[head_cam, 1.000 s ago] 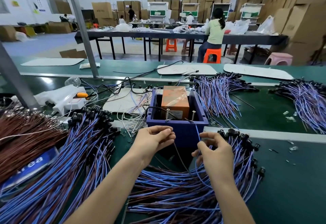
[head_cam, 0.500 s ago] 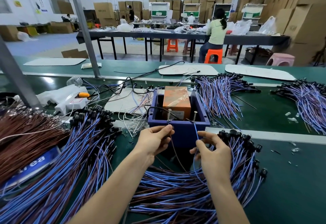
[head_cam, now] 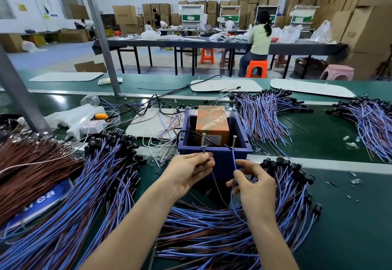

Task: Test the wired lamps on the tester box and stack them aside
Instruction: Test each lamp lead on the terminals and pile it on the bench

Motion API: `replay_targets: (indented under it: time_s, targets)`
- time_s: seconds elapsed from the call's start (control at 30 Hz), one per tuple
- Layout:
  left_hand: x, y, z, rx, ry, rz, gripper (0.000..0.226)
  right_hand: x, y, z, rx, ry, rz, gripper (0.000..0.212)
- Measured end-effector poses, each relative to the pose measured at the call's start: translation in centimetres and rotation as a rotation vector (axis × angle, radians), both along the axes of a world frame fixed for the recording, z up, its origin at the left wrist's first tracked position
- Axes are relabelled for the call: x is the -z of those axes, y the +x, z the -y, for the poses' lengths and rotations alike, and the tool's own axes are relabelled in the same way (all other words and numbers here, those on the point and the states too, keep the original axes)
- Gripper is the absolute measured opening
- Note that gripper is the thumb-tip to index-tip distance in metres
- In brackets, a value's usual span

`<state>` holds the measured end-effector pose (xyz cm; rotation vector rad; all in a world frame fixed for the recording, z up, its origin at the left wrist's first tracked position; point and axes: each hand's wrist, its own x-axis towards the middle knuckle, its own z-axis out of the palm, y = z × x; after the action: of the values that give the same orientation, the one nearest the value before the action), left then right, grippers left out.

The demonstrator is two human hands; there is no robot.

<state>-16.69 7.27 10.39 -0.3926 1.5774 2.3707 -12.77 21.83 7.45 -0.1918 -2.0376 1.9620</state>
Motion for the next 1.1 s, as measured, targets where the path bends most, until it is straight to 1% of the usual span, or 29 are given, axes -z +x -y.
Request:
replay_targets:
  time_s: [0.07, 0.13, 0.4, 0.67, 0.73, 0.8, 0.87, 0.9, 0.93, 0.97, 1.0, 1.03, 1.07, 1.1]
  targets:
    - [0.1, 0.0, 0.1, 0.028, -0.091, 0.018, 0.011, 0.0, 0.0, 0.0, 0.0, 0.001, -0.003, 0.022]
    - [0.2, -0.1, 0.2, 0.029, -0.114, 0.032, 0.011, 0.0, 0.0, 0.0, 0.004, 0.005, -0.008, 0.022]
    - [0.3, -0.1, -0.1, -0.032, 0.035, 0.01, 0.015, 0.0, -0.1, 0.1, 0.012, 0.01, 0.004, 0.022]
    - [0.2, 0.2, -0.1, -0.035, 0.018, -0.015, 0.014, -0.4, 0.4, 0.1, 0.001, 0.018, 0.018, 0.021]
    - [0.4, 0.8, 0.2, -0.009, 0.022, -0.04, 0.017, -0.5, 1.0, 0.0, -0.063, 0.094, 0.018, 0.021]
    - [0.7, 1.9, 1.1, 0.056, 0.014, -0.083, 0.022, -0.3, 1.7, 0.2, -0.202, 0.3, 0.024, 0.021]
    - [1.2, 3.0, 2.7, 0.089, -0.05, -0.122, 0.025, 0.3, 2.5, 0.5, -0.349, 0.505, 0.053, 0.021]
    - [1.5, 3.5, 3.8, 0.062, -0.13, -0.146, 0.026, 0.6, 2.8, 0.8, -0.401, 0.564, 0.07, 0.019]
    - [1.9, 3.8, 5.1, 0.017, -0.286, -0.181, 0.027, 0.9, 3.0, 1.0, -0.436, 0.604, 0.087, 0.019]
    - [2.5, 3.9, 6.7, -0.039, -0.533, -0.228, 0.026, 1.3, 3.2, 1.4, -0.464, 0.64, 0.097, 0.021]
    - [3.0, 4.1, 8.3, -0.074, -0.861, -0.284, 0.022, 1.5, 3.3, 1.6, -0.488, 0.683, 0.1, 0.023]
    - [3.5, 4.2, 9.7, -0.058, -1.211, -0.319, 0.017, 1.8, 3.4, 1.9, -0.508, 0.738, 0.101, 0.024]
    - [3.9, 4.5, 11.0, -0.002, -1.528, -0.308, 0.016, 1.8, 3.5, 2.2, -0.522, 0.798, 0.098, 0.025]
    - [4.5, 4.7, 12.0, 0.072, -1.767, -0.269, 0.024, 1.9, 3.5, 2.5, -0.527, 0.851, 0.093, 0.025]
